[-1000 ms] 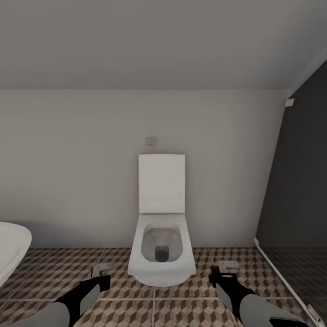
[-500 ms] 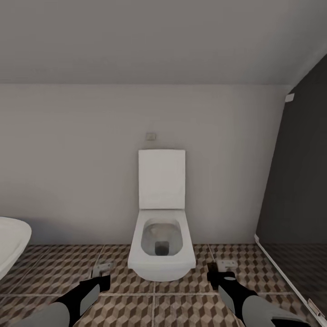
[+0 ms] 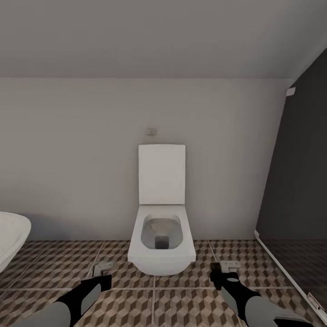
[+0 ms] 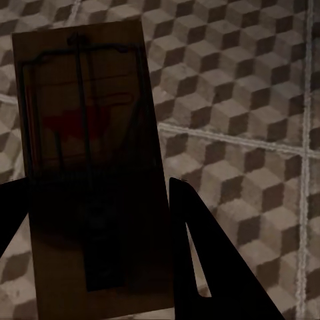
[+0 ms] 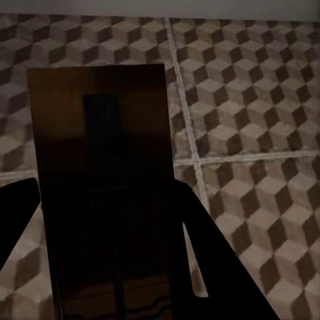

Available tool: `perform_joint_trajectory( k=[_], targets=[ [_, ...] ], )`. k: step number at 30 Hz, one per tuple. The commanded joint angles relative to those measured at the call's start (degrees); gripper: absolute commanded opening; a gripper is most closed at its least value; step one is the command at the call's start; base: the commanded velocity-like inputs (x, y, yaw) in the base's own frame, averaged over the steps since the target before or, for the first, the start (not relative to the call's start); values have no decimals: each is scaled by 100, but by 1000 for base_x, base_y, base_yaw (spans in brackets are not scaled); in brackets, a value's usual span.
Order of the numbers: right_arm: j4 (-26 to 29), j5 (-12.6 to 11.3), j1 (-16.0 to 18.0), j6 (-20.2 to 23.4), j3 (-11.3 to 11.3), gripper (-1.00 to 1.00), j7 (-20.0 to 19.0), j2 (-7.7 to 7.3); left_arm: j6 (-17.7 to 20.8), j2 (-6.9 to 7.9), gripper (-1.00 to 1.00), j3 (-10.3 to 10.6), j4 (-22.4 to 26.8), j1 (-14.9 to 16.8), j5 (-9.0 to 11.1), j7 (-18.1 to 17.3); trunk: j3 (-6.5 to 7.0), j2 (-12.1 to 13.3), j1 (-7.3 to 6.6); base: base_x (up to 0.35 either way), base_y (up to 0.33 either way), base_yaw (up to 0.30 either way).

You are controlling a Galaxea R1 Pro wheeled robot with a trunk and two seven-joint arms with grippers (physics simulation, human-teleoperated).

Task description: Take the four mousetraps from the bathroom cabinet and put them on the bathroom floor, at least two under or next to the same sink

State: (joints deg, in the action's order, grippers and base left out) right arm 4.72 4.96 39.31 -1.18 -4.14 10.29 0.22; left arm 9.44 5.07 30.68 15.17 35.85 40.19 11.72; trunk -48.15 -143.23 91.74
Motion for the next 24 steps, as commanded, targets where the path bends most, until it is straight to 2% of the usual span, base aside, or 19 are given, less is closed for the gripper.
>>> perform_joint_trajectory(
  k=[1,24],
  targets=[
    [-5,51,5,-13,-43,-100,15,0,33,8,-100,45,12,1,24,40,-29,-5,1,0,0,0],
    [-6,40,2,-5,-38,-100,17,-5,23,-25,-100,17,-32,1,41,40,-539,-36,60,0,0,0]
  ],
)
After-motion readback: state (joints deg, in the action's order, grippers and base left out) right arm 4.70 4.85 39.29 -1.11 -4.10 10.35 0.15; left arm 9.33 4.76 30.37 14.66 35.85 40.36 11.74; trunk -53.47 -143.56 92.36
